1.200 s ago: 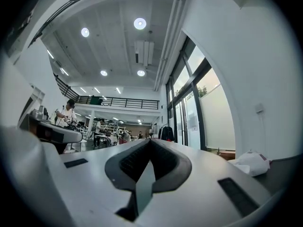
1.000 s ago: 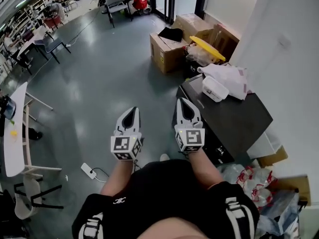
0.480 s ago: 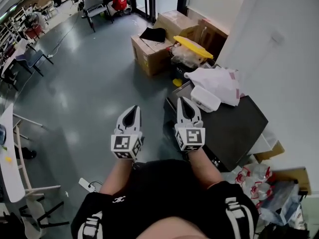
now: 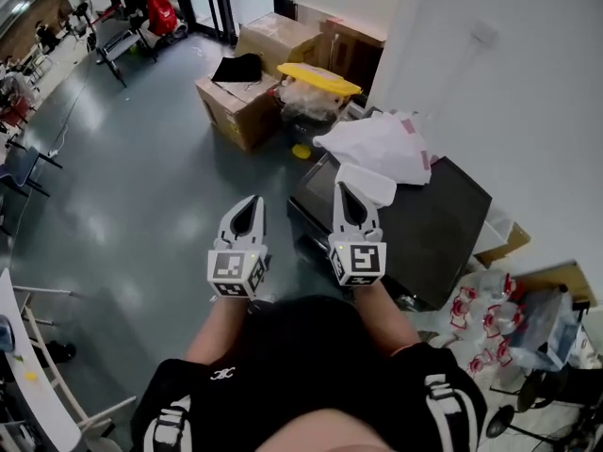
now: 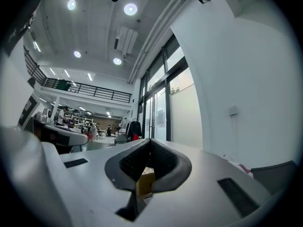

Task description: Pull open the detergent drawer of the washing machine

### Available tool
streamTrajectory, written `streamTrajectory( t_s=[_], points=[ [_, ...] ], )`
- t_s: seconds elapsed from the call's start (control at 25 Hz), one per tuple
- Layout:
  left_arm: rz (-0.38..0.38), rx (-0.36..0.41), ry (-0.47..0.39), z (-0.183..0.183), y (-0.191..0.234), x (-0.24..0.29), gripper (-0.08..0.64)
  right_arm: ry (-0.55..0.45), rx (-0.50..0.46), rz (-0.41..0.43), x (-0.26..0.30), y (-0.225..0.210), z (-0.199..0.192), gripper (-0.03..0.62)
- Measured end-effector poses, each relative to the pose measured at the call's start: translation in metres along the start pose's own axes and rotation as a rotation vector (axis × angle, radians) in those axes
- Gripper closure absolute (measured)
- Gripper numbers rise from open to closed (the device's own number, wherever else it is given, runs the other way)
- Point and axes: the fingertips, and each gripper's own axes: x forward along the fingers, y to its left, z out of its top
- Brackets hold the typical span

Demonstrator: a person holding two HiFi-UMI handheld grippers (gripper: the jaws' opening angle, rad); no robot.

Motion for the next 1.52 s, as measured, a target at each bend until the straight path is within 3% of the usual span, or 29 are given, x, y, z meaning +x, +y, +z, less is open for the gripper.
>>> streamTrajectory(
  t_s=[0.44, 0.96, 1.52],
  points=[
    [-0.253, 0.006, 0.029, -0.004, -0.014, 0.044, 0.560, 0.022, -0.009, -0.249, -0.010, -0.029, -0.007, 0.589],
    [-0.441, 0.013, 0.064, -0.022, -0.051, 0.055, 0.560, 0.056, -0.044, -0.442, -0.070, -0.038, -0.009, 0.589],
    [-0.526, 0.030, 0.038, -0.021, -0.070, 0.044, 0.556, 0.077, -0.037, -0.503, -0.099, -0.033, -0.015, 0.589]
  ],
)
